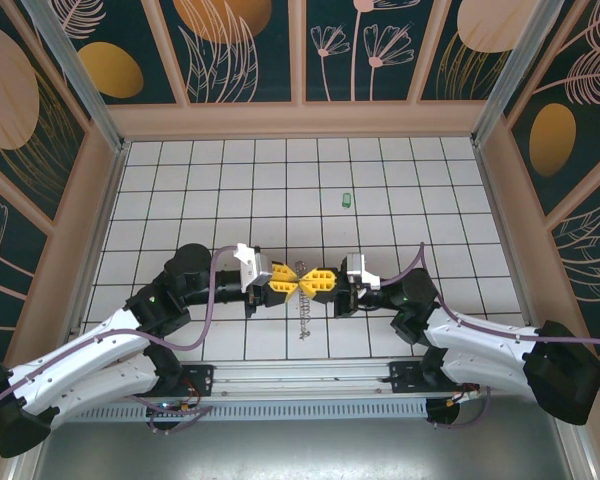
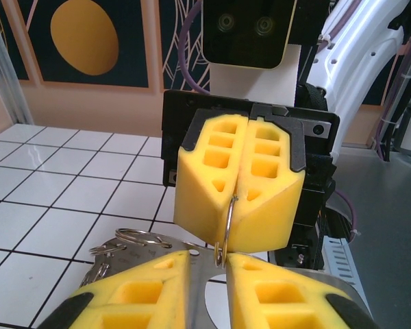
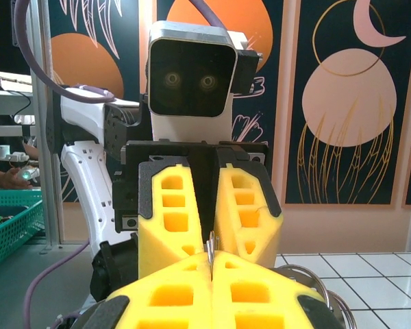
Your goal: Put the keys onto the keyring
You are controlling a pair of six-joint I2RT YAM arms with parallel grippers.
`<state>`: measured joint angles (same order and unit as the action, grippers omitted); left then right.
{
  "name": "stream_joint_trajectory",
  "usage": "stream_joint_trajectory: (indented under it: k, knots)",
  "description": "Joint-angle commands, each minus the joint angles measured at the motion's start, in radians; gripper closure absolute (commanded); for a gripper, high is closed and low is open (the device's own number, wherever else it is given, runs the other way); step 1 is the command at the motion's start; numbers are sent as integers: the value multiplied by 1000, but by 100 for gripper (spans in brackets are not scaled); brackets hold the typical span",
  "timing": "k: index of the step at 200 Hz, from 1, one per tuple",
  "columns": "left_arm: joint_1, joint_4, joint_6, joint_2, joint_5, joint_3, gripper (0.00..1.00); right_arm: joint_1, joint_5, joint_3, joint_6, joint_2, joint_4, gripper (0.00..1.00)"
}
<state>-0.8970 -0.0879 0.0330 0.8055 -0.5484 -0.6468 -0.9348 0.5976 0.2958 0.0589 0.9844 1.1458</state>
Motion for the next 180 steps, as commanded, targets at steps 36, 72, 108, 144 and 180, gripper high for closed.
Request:
stream_joint_trajectory:
  k: [36, 72, 108, 144, 180]
  knots:
    - [-3, -13, 4, -5, 15, -21, 76, -2, 50, -7, -14, -13, -16, 100]
    - [-3, 3, 11, -15, 25, -25, 76, -3, 74, 4, -21, -15, -50, 100]
    - [-3, 4, 11, -17, 19, -23, 82, -4, 85, 8, -21, -4, -54, 100]
    - [-3, 4, 14, -20, 18, -20, 89, -4, 87, 9, -28, 4, -66, 100]
    - [-3, 8, 16, -26, 16, -20, 84, -4, 77, 8, -40, 1, -84, 100]
